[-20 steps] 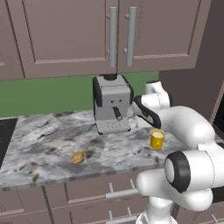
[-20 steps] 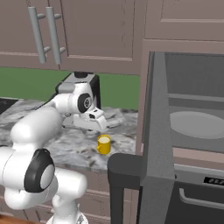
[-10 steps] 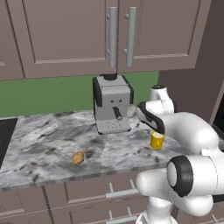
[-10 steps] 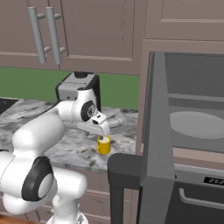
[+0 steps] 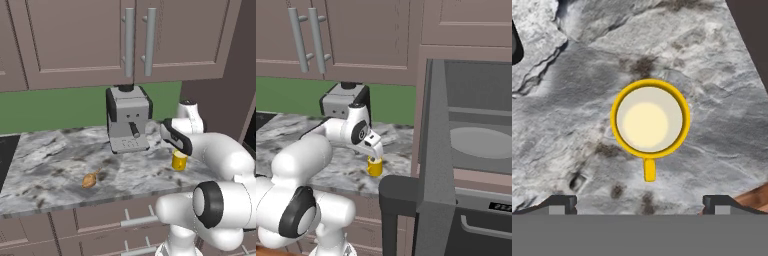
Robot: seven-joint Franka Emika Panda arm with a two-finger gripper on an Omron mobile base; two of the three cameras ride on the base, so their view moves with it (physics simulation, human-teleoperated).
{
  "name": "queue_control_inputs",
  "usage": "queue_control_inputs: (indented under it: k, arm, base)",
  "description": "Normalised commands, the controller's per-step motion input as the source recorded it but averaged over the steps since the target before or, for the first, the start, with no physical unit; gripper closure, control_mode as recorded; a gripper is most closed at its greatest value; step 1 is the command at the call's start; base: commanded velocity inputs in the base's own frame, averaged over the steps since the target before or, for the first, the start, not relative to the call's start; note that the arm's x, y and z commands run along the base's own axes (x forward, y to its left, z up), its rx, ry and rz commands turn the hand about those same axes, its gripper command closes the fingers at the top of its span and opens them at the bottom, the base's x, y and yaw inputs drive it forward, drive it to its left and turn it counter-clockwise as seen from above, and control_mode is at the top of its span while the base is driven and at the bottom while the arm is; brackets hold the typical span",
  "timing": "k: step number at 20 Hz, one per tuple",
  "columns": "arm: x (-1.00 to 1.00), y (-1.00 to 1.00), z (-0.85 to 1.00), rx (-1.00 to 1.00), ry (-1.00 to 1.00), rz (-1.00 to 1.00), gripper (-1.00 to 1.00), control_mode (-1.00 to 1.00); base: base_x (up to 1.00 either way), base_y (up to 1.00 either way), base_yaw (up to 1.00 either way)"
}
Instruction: Pick the mug from the counter and place it inside the microwave. Then close the microwave.
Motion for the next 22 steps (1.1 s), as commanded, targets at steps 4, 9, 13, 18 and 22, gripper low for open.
queue_control_inputs:
  k: [4,9,13,18,22]
  arm:
    - [0.00,-0.03,-0.16,0.00,0.00,0.00,-1.00,-1.00]
    - [0.00,-0.06,-0.19,0.00,0.00,0.00,-1.00,-1.00]
    - [0.00,-0.07,-0.25,0.00,0.00,0.00,-1.00,-1.00]
    - [0.00,-0.06,-0.16,0.00,0.00,0.00,-1.00,-1.00]
    - [0.00,-0.01,-0.09,0.00,0.00,0.01,-1.00,-1.00]
  base:
    - [0.00,0.00,0.00]
    - [0.00,0.00,0.00]
    - [0.00,0.00,0.00]
    - [0.00,0.00,0.00]
    - [0.00,0.00,0.00]
